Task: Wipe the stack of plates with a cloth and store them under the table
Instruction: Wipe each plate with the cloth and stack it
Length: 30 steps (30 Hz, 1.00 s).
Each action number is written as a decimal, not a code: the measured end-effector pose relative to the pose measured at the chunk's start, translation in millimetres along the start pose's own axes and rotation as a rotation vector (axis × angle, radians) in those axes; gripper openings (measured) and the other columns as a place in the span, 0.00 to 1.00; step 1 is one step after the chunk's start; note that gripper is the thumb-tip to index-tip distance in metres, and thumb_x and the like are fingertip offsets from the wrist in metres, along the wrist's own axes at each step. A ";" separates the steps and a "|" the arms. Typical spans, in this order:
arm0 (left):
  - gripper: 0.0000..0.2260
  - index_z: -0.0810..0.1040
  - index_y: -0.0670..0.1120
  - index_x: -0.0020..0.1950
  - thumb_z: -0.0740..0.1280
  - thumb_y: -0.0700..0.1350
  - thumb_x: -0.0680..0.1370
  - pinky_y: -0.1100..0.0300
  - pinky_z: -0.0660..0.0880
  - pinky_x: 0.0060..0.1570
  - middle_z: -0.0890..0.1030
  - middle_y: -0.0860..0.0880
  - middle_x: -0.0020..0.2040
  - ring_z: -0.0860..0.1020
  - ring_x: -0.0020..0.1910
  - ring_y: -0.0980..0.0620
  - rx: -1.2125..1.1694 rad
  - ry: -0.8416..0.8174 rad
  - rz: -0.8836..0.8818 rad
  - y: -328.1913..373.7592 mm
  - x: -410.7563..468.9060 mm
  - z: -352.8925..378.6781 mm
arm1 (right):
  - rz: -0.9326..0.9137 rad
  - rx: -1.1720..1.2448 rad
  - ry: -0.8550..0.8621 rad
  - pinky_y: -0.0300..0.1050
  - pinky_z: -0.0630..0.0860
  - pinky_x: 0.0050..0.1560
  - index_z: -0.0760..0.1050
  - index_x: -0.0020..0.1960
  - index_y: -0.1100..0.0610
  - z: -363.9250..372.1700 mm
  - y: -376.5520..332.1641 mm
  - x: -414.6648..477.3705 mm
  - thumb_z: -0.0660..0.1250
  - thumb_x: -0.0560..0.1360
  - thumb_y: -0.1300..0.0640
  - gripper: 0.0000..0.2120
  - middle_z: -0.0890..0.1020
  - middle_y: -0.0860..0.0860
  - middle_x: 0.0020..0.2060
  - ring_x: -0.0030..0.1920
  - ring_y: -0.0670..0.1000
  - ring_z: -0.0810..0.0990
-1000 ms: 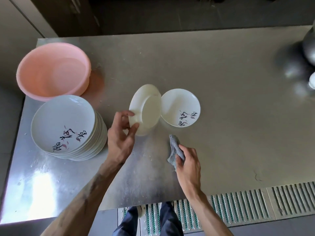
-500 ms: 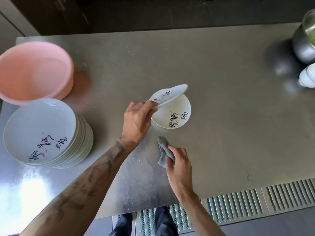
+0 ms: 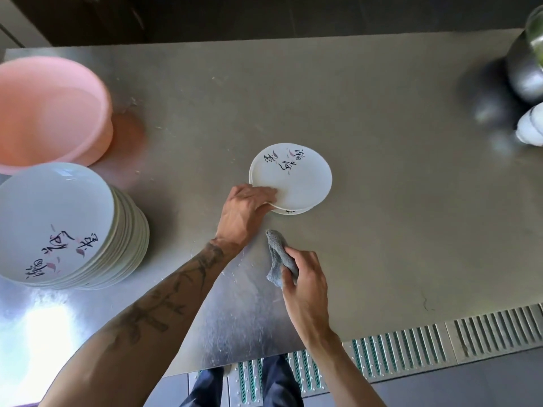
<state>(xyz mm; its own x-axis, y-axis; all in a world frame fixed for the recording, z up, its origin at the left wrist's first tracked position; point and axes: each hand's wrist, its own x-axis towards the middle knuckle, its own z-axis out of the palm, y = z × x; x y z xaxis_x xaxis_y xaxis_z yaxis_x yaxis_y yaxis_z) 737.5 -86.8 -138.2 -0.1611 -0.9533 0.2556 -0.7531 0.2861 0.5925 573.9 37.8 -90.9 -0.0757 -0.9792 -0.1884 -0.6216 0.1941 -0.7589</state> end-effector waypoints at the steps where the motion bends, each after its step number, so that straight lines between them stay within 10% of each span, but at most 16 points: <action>1: 0.05 0.86 0.43 0.50 0.75 0.41 0.75 0.55 0.69 0.61 0.86 0.49 0.58 0.85 0.56 0.48 -0.002 -0.020 -0.015 -2.1 0.9 0.4 | 0.003 0.002 -0.003 0.42 0.75 0.58 0.79 0.66 0.54 0.1 0.2 0.5 0.68 0.76 0.67 0.20 0.77 0.46 0.53 0.54 0.47 0.78; 11: 0.10 0.86 0.42 0.57 0.73 0.46 0.79 0.50 0.69 0.70 0.82 0.47 0.66 0.79 0.67 0.49 -0.055 -0.109 -0.104 -3.7 -1.6 -9.9 | 0.012 0.006 -0.014 0.38 0.74 0.57 0.79 0.65 0.55 1.7 0.5 2.7 0.68 0.77 0.67 0.18 0.77 0.47 0.52 0.51 0.47 0.78; 19: 0.06 0.82 0.50 0.55 0.66 0.48 0.84 0.64 0.73 0.43 0.82 0.57 0.47 0.78 0.44 0.55 -0.078 0.386 -0.372 24.6 -61.5 -151.6 | 0.007 -0.013 -0.037 0.33 0.69 0.51 0.80 0.64 0.55 2.6 -16.4 10.5 0.68 0.78 0.66 0.16 0.76 0.48 0.51 0.49 0.49 0.79; 23: 0.05 0.80 0.49 0.57 0.68 0.46 0.82 0.50 0.76 0.45 0.82 0.51 0.50 0.76 0.46 0.49 0.202 0.452 -0.452 -9.3 -100.1 -242.9 | -0.030 -0.010 -0.066 0.38 0.71 0.53 0.80 0.64 0.55 8.3 -40.6 13.2 0.68 0.78 0.66 0.16 0.77 0.49 0.52 0.50 0.50 0.79; 30: 0.33 0.70 0.35 0.67 0.80 0.52 0.72 0.41 0.69 0.58 0.72 0.33 0.61 0.71 0.59 0.34 0.361 0.291 -0.960 -70.2 -144.7 -302.5 | -0.102 -0.004 -0.096 0.25 0.66 0.48 0.80 0.63 0.53 20.3 -77.5 2.1 0.67 0.78 0.66 0.16 0.78 0.49 0.51 0.48 0.44 0.76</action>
<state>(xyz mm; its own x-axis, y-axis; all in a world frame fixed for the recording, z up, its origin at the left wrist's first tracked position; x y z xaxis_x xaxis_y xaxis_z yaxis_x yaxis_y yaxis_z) 1006.6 60.4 14.4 0.7229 -0.6909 0.0026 -0.6358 -0.6638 0.3937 637.7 21.9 -45.1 0.0631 -0.9835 -0.1693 -0.6252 0.0933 -0.7749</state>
